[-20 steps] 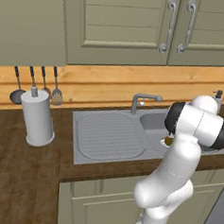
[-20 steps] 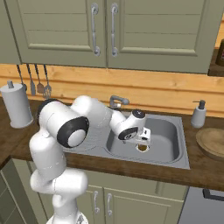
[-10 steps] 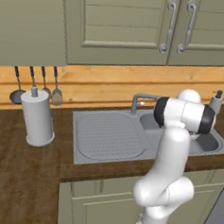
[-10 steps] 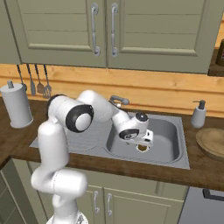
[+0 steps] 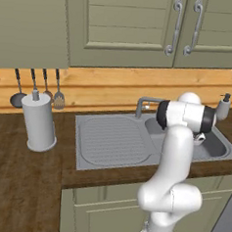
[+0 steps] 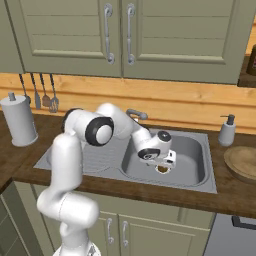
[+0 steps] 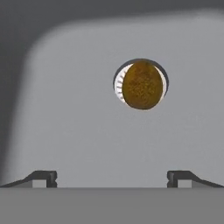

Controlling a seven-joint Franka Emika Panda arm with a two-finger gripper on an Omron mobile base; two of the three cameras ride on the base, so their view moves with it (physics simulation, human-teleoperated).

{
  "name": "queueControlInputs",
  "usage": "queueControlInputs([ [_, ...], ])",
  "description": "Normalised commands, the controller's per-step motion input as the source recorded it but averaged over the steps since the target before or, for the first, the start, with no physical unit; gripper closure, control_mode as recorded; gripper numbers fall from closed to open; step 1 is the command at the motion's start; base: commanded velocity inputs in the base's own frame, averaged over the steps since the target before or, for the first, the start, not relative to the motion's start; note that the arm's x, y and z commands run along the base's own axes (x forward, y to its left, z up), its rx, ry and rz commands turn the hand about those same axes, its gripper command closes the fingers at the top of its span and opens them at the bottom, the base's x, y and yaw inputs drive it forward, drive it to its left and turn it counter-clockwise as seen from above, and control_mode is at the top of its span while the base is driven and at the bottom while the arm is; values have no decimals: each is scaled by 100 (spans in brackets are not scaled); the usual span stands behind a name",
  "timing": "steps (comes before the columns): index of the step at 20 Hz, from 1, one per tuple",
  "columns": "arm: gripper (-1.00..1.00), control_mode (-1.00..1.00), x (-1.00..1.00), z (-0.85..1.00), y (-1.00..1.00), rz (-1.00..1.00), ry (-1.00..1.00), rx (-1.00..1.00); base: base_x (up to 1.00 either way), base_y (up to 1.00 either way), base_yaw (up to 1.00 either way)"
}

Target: Pick the avocado from the sink and place it in the bowl. Then pick the bowl and place it in the microwave. Then close the microwave door and press the start button.

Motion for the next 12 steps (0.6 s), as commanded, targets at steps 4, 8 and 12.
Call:
queueControlInputs([
  [4, -100, -100, 25, -22, -1, 0, 0, 0, 0, 0, 0],
  [8, -100, -100, 31, -25, -1, 0, 0, 0, 0, 0, 0],
  [12, -100, -100, 27, -25, -9, 0, 0, 0, 0, 0, 0],
])
